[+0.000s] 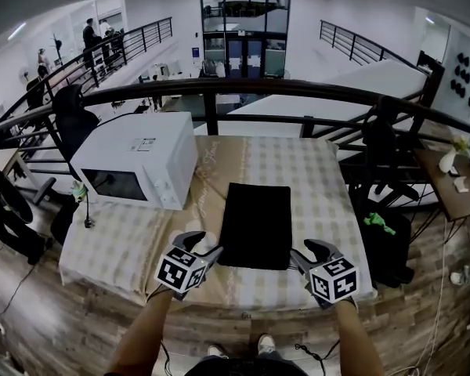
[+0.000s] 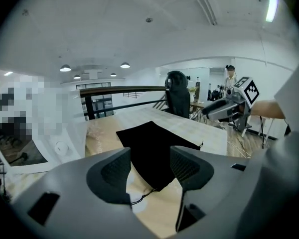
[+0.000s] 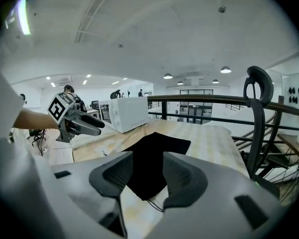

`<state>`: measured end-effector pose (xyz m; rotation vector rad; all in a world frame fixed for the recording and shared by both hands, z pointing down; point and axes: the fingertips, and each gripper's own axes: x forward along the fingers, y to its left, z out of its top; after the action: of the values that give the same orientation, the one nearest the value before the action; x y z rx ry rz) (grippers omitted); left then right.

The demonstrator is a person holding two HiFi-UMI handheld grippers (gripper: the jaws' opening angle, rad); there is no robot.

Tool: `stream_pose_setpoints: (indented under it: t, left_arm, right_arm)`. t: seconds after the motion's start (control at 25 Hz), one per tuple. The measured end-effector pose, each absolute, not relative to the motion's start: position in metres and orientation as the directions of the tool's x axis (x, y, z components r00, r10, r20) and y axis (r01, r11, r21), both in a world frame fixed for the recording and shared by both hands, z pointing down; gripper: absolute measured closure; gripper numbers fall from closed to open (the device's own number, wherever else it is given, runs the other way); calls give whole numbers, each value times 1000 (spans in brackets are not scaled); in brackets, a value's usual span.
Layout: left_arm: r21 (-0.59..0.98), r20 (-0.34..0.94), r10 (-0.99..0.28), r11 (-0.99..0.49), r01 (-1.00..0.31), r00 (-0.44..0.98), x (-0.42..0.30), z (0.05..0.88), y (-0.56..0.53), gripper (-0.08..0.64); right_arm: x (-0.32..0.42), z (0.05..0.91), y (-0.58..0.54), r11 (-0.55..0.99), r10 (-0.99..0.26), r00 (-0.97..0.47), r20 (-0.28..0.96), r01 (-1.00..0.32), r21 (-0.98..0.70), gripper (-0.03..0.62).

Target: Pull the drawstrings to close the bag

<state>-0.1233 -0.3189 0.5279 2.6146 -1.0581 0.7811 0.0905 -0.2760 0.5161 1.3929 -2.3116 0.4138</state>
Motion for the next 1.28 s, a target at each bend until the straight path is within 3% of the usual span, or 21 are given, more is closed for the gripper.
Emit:
stream_pose_setpoints:
  t: [0.72,1.28]
  left_arm:
    - [-53,755,-383,-844,-533,532,-129,614,-305,296]
    - [-73,855,-281,-898,-434,437,-139,656,-304,296]
  right_arm:
    - [99,615,-258,573,-565,-407,718,-820,-13,397]
    - [98,662,-255,672,-409,-394,823,-740,-20,397]
